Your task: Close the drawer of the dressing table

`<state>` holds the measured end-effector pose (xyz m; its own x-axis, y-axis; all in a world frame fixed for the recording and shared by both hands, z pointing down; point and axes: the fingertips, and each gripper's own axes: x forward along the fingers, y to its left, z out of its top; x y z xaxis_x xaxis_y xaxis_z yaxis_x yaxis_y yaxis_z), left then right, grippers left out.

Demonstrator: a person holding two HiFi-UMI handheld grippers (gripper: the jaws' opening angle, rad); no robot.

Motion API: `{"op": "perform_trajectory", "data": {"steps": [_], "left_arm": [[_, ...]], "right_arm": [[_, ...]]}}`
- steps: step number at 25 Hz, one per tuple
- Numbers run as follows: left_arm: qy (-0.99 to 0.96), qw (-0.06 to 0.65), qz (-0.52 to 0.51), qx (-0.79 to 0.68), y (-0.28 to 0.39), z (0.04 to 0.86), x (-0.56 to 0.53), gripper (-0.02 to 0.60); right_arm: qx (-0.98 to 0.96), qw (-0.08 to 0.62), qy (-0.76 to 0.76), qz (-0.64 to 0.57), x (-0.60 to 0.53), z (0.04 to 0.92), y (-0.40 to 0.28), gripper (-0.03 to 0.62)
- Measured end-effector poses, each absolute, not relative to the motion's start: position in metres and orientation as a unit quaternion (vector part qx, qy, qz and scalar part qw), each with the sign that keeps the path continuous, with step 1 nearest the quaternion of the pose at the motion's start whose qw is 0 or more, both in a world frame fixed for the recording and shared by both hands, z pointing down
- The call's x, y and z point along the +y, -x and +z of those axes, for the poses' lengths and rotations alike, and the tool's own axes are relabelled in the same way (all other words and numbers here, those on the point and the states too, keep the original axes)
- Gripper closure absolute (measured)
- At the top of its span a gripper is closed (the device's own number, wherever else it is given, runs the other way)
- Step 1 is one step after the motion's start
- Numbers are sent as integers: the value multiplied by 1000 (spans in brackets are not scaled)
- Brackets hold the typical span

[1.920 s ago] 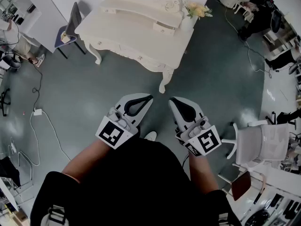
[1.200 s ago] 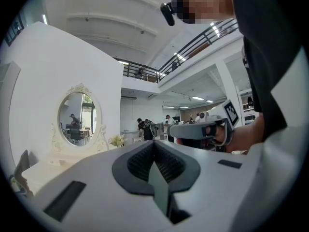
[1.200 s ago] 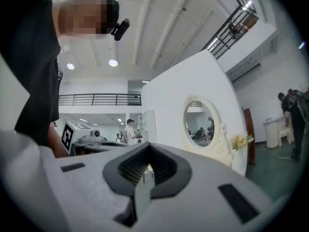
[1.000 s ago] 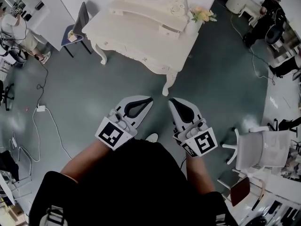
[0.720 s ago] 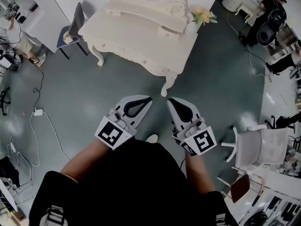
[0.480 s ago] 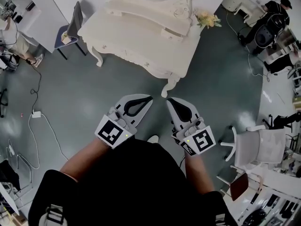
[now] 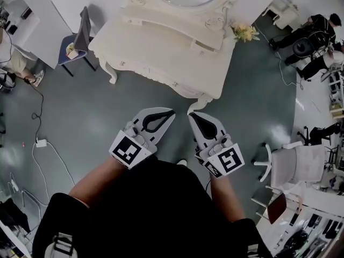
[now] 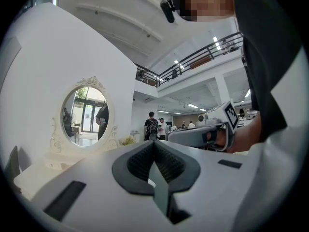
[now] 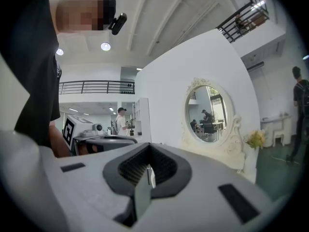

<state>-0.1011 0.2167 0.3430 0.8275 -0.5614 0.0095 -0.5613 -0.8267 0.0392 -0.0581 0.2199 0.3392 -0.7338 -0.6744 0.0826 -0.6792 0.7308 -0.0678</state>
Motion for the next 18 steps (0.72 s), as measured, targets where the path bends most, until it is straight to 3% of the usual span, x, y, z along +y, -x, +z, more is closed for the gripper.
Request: {"op": "perform_trajectory", "data": {"steps": [18], "left_arm": [[-962, 43, -10, -269, 183, 353, 161, 588]], "right_arm": [[-913, 31, -402, 59, 171, 341, 129, 592]]}}
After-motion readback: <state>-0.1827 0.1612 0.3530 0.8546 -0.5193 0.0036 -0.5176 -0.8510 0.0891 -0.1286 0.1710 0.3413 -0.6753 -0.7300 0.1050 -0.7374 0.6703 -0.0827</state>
